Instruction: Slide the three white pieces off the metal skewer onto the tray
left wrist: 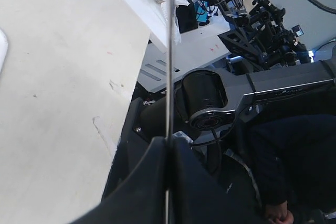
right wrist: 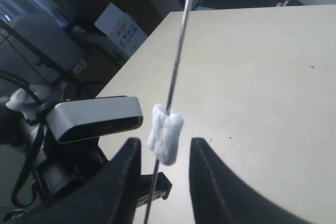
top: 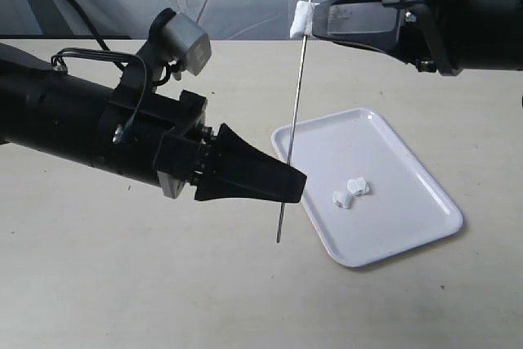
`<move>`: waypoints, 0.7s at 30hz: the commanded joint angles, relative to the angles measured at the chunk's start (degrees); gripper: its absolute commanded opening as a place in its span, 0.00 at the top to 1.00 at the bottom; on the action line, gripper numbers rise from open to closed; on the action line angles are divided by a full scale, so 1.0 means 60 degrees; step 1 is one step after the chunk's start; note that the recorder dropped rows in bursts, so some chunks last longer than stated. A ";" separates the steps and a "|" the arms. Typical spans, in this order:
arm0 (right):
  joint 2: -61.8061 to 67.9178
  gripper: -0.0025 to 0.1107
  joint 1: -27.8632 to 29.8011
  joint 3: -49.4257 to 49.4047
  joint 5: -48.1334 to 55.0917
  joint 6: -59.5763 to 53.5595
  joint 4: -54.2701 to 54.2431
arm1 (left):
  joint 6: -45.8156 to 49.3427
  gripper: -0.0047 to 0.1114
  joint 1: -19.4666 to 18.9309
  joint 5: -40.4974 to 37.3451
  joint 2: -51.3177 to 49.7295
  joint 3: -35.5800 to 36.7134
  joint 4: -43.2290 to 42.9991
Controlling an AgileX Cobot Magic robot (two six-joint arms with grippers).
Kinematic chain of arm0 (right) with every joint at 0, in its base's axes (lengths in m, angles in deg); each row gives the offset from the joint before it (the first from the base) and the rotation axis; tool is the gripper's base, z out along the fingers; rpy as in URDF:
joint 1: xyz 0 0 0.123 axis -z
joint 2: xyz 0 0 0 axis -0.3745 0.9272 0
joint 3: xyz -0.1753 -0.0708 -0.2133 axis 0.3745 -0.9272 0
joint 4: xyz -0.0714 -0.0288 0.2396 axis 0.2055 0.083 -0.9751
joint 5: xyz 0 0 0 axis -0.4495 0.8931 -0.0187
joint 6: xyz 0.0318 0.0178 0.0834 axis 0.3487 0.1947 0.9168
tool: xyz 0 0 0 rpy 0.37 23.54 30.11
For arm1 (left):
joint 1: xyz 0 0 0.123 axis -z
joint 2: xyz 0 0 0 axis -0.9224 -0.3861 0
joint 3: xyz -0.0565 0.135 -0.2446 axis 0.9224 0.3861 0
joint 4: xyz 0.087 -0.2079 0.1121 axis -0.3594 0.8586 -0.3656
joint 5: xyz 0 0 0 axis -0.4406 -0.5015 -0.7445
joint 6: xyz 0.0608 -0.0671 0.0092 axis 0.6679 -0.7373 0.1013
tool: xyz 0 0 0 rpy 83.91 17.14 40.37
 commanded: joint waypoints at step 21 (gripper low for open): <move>-0.0023 0.98 -0.0001 0.0025 -0.0298 -0.0106 -0.0539 | -0.0013 0.96 0.0308 -0.0117 -0.0001 -0.0038 0.0059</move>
